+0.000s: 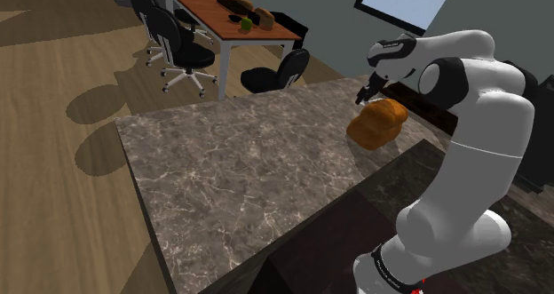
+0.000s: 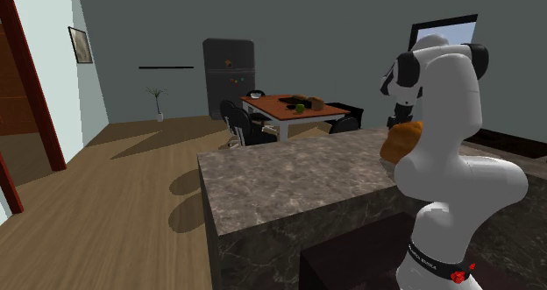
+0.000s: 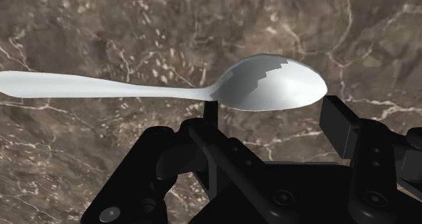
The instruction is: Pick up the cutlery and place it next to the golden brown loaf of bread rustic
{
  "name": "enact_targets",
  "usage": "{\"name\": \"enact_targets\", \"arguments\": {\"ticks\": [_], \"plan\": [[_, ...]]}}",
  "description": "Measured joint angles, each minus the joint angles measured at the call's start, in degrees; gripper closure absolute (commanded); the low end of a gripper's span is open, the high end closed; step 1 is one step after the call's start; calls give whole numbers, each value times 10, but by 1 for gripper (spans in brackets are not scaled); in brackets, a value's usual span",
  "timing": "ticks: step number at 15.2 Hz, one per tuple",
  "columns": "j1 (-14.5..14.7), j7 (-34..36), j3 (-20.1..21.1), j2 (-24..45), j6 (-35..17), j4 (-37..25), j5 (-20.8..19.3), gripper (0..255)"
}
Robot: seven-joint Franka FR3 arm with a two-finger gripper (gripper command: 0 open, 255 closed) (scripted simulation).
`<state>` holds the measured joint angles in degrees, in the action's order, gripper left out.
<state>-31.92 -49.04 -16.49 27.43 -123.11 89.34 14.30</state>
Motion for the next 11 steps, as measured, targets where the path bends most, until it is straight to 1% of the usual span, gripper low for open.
{"name": "enact_targets", "arguments": {"ticks": [7,11], "plan": [[-1,-9,6,21,-45,25,10,255],[-2,-11,7,25,-53,29,12,255]]}}
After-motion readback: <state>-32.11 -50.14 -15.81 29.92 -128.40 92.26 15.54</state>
